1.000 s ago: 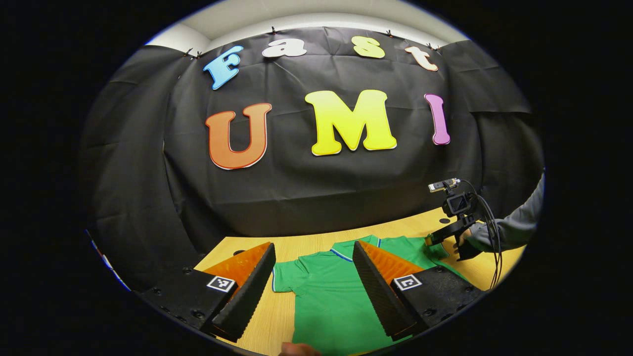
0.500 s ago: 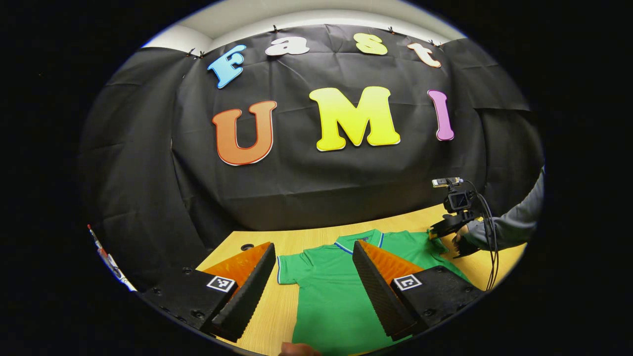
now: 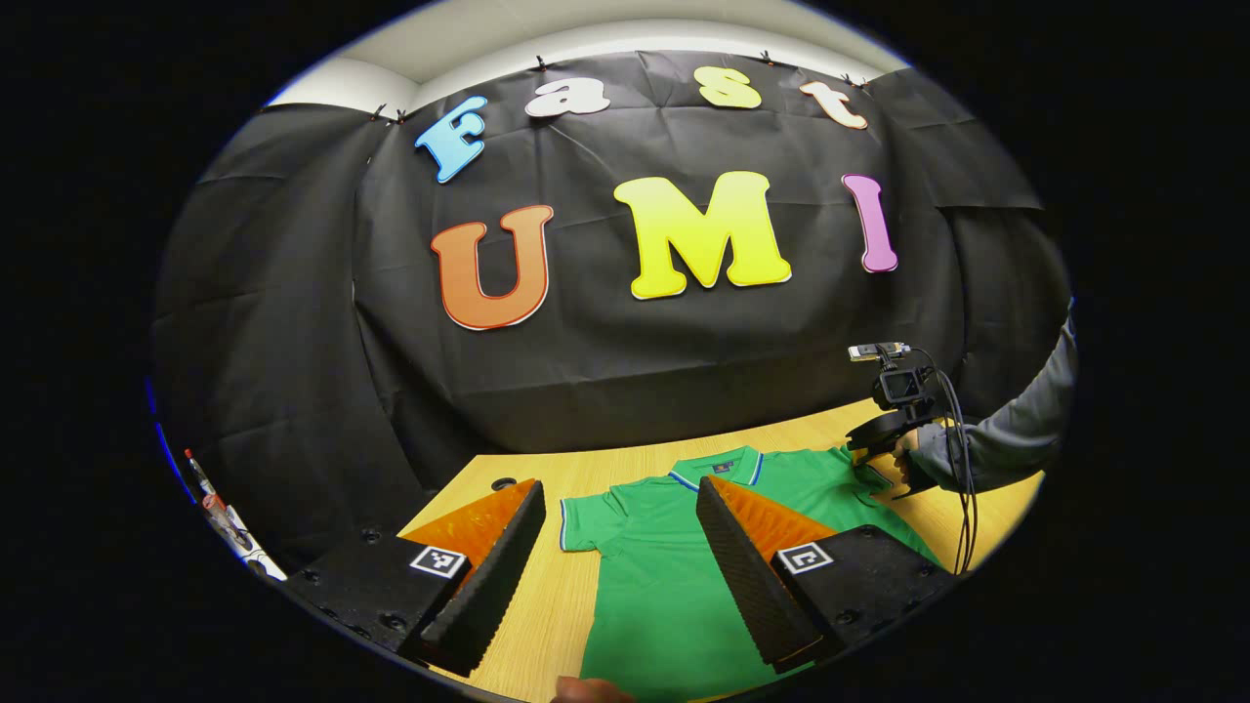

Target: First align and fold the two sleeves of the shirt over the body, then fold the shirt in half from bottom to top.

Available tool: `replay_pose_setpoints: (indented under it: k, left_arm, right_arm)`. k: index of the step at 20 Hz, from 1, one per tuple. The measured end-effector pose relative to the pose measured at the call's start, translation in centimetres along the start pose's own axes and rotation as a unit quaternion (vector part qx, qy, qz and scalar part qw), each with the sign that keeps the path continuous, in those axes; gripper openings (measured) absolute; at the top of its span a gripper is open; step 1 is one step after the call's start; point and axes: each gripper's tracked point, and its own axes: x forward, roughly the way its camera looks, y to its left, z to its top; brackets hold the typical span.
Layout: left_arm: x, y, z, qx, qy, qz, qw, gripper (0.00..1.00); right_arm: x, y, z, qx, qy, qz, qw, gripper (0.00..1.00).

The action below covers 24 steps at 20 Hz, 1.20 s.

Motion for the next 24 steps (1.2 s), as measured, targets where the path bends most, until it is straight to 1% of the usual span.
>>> replay_pose_setpoints:
  k: [5, 13, 18, 24]
  left_arm:
    - [-0.1, 0.0, 0.5, 0.003, -0.015, -0.007, 1.000, 0.99]
    - [-1.0, 0.2, 0.5, -0.001, -0.022, -0.012, 1.000, 0.99]
    - [-1.5, 0.8, 0.3, -0.002, -0.025, -0.006, 1.000, 0.99]
    - [-1.9, 1.5, -0.2, -0.005, -0.022, -0.003, 1.000, 1.00]
  right_arm:
    - [-2.0, 0.7, 1.3, -0.012, -0.027, 0.006, 1.000, 0.01]
    - [-5.6, 4.5, 2.9, -0.038, -0.067, 0.032, 0.997, 0.01]
    - [-7.0, 6.8, 2.4, -0.055, -0.072, 0.047, 0.995, 0.01]
    - [-8.2, 10.6, 1.2, -0.083, -0.074, 0.068, 0.992, 0.01]
